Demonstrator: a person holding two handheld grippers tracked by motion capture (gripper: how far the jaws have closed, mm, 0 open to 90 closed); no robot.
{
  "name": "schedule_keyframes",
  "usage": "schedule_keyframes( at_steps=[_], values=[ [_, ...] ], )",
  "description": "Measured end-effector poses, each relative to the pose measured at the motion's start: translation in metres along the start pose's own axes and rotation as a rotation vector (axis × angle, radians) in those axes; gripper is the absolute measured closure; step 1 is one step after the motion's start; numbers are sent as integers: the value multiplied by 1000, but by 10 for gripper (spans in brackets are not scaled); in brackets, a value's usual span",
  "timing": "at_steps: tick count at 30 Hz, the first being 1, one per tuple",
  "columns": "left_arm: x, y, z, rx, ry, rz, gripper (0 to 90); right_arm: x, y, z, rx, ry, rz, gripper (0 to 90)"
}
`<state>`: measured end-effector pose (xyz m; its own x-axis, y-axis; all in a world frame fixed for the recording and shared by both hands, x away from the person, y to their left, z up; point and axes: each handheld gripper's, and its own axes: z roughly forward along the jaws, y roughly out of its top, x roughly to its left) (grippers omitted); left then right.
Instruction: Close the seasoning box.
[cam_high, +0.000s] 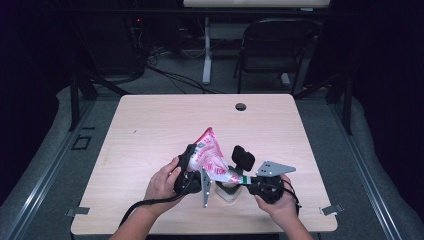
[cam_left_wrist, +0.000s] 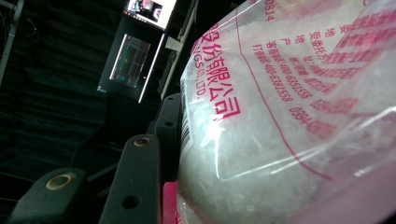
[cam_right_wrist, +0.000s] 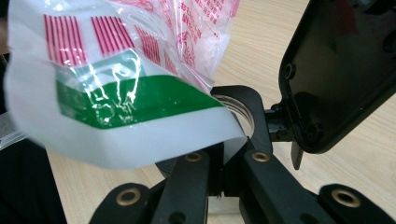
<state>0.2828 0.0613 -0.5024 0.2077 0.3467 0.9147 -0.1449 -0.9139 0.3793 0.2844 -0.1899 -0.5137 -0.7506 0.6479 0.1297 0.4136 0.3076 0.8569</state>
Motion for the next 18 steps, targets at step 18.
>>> schedule_keyframes(
  at_steps=[18],
  values=[
    [-3,2,1,-2,-4,37,638,2,1,-1,-6,-4,-12,892]
  ],
)
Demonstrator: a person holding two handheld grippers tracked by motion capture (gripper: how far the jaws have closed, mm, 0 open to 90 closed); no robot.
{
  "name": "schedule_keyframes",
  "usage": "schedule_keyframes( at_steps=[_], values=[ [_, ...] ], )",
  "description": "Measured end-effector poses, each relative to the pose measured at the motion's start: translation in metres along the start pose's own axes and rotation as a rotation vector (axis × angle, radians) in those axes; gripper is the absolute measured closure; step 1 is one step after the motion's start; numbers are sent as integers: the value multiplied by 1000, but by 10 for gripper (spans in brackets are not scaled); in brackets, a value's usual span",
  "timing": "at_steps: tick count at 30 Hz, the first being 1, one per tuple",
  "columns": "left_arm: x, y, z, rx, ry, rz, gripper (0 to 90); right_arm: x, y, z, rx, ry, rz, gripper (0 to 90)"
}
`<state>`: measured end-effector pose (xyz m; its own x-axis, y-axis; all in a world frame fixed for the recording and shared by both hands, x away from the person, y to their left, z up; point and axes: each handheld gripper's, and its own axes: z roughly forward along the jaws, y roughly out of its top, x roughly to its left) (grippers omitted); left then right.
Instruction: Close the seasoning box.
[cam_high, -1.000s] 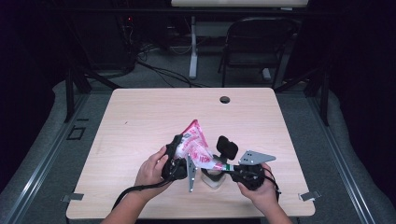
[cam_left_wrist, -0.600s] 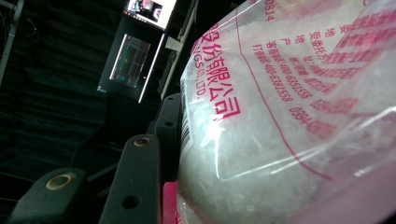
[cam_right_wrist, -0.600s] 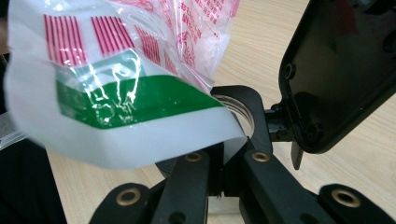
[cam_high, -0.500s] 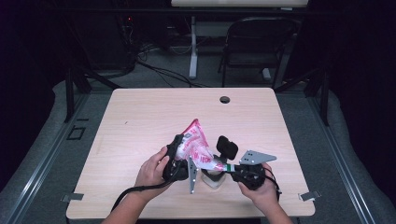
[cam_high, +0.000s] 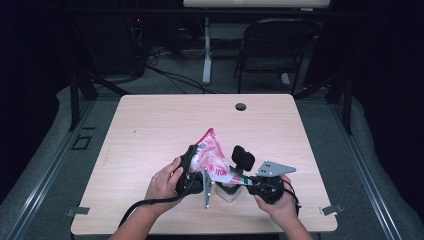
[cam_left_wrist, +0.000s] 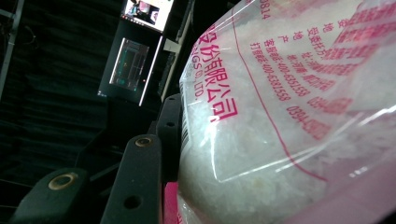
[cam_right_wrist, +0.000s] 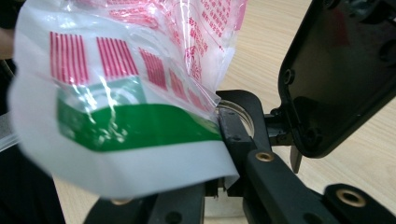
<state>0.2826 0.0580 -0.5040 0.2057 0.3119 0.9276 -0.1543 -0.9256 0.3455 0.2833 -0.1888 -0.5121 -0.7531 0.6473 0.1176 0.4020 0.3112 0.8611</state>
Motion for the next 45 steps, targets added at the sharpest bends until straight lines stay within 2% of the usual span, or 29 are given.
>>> schedule_keyframes(
  at_steps=[31,45],
  values=[
    [1,2,0,-6,1,1,627,-1,-1,3,2,-7,5,899],
    [4,4,-1,-7,8,26,620,-1,-1,3,-7,-1,10,898]
  ],
)
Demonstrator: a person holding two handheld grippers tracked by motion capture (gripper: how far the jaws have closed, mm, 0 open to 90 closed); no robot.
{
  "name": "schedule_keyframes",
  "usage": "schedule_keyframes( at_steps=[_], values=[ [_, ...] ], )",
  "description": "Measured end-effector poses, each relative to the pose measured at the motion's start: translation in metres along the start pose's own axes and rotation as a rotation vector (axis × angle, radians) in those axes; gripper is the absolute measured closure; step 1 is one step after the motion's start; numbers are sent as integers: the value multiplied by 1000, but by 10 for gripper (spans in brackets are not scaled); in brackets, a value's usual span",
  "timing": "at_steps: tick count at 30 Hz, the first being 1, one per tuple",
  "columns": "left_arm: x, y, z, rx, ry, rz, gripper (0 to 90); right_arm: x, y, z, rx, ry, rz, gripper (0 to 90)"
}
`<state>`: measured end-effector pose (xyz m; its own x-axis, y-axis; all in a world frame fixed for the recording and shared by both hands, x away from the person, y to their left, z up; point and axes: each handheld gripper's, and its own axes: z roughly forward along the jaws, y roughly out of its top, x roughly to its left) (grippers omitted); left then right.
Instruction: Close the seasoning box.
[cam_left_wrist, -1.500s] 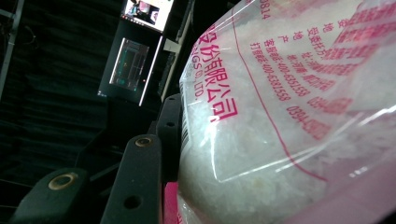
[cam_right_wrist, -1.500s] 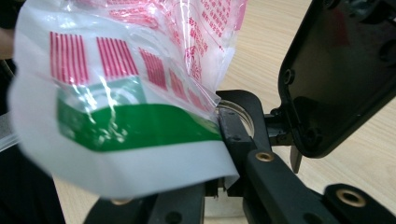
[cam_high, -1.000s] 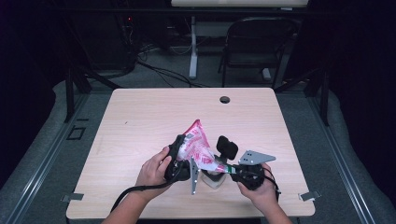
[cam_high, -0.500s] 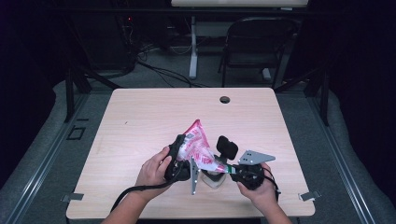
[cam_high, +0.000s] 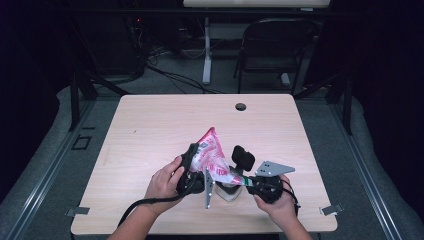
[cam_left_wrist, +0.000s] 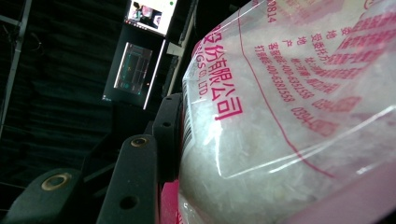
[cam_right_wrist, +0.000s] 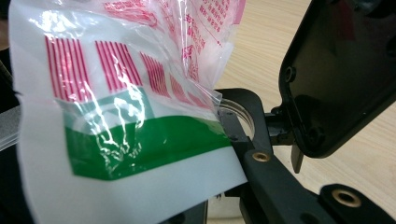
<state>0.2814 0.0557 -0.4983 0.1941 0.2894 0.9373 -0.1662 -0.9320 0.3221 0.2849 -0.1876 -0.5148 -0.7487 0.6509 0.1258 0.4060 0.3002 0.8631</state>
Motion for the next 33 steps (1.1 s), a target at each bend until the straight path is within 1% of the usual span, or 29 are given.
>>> schedule_keyframes(
  at_steps=[7,14,16,22,33],
  values=[
    [0,0,-1,0,-1,16,619,0,0,0,5,-4,-5,897],
    [1,1,0,-3,-3,19,613,0,0,0,6,-2,-5,896],
    [2,1,0,-4,-2,24,612,0,-1,0,-1,-3,3,896],
    [3,3,1,1,-8,35,608,0,-1,0,2,-5,4,895],
    [4,5,0,7,-20,40,609,0,-1,-1,1,-9,8,896]
  ],
)
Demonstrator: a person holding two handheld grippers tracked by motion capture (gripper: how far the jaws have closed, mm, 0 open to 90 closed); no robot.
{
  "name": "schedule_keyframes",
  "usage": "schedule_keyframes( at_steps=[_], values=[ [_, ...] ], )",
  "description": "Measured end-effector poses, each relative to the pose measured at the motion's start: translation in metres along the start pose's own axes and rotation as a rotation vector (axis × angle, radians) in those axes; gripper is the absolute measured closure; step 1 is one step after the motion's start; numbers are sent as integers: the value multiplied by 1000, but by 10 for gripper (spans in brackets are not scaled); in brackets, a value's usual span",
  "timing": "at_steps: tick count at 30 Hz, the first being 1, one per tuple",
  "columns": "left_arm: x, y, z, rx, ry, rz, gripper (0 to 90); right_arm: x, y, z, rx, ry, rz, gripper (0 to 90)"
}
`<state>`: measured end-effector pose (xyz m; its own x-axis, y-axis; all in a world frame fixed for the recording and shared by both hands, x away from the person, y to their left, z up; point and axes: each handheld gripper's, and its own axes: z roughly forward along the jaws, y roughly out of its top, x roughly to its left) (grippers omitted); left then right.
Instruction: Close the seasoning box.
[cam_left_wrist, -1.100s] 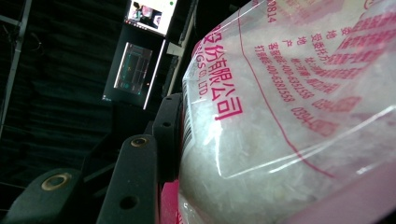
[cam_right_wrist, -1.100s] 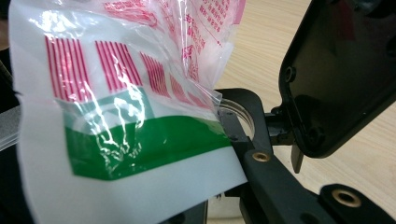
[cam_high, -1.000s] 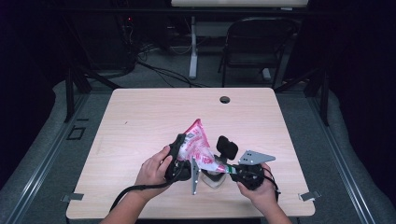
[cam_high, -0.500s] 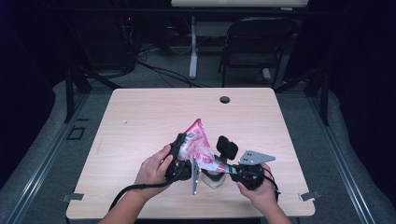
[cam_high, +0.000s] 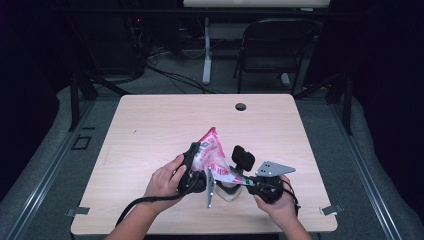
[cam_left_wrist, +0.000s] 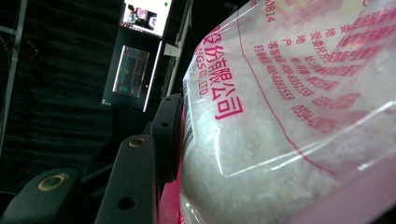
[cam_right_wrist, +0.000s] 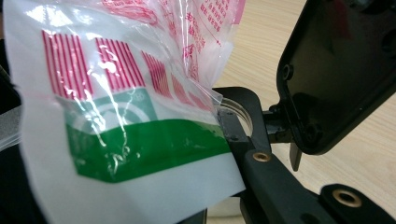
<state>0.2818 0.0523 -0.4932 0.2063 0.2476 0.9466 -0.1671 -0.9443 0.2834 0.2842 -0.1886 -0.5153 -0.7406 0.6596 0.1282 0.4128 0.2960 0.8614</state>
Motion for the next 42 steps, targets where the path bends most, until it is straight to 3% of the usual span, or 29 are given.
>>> schedule_keyframes(
  at_steps=[30,42],
  values=[
    [3,3,0,-2,-5,44,612,-1,-1,1,3,1,0,897],
    [3,5,1,-13,-1,44,614,-2,-1,1,1,1,6,897]
  ],
)
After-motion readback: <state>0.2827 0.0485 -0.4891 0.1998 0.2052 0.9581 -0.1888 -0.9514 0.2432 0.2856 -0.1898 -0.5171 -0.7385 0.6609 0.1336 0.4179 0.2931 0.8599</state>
